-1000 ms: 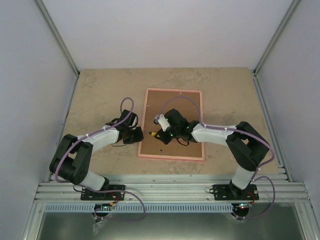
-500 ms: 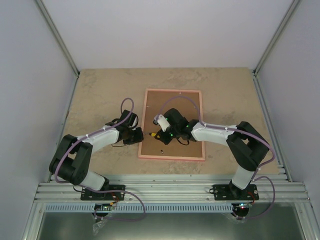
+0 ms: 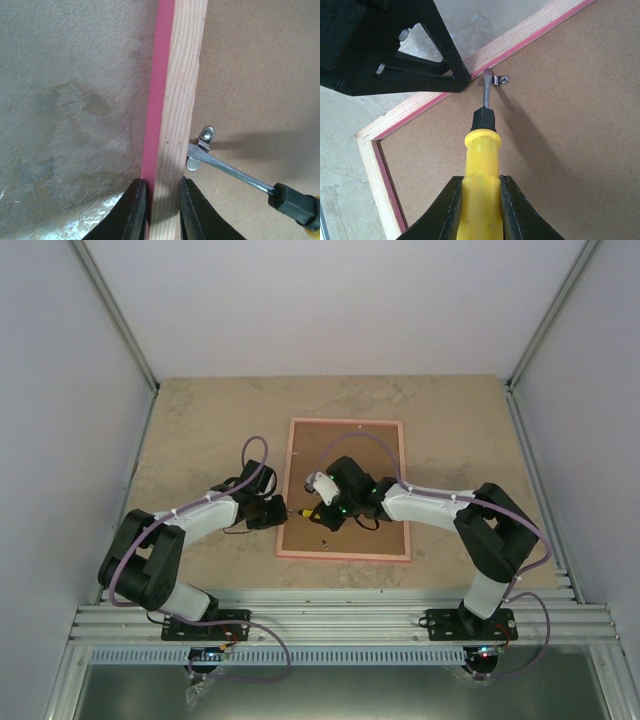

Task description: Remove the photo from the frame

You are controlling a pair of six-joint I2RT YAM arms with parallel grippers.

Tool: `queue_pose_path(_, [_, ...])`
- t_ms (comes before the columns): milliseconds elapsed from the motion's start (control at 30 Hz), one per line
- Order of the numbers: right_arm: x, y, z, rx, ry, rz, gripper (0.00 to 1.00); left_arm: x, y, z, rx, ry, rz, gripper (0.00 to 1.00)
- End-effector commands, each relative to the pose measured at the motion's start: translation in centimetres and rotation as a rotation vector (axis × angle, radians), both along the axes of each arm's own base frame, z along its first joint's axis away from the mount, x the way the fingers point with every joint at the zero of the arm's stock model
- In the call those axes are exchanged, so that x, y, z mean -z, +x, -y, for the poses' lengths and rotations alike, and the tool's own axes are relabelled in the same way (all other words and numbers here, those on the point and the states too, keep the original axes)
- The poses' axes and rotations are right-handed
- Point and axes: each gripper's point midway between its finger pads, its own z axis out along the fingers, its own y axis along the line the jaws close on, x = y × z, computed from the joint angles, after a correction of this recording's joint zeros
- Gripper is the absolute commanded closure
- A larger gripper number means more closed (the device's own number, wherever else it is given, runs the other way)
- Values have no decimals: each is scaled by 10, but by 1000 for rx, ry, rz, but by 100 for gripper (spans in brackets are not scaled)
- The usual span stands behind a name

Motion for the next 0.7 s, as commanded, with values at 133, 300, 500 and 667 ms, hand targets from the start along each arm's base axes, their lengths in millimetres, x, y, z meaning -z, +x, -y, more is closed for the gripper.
queue_pose_path(133, [16, -35, 12, -73, -87, -98, 100, -6, 8, -6, -53, 12, 33, 93])
queue_pose_path(300, [16, -29, 20, -33, -124, -66, 100, -6, 8, -7, -55, 15, 31, 93])
queue_pose_path(500, [7, -19, 27, 24, -118, -28, 100, -6, 7, -7, -54, 15, 32, 93])
queue_pose_path(667, [2, -9, 32, 84, -99, -11, 100, -6, 6, -6, -54, 12, 30, 93])
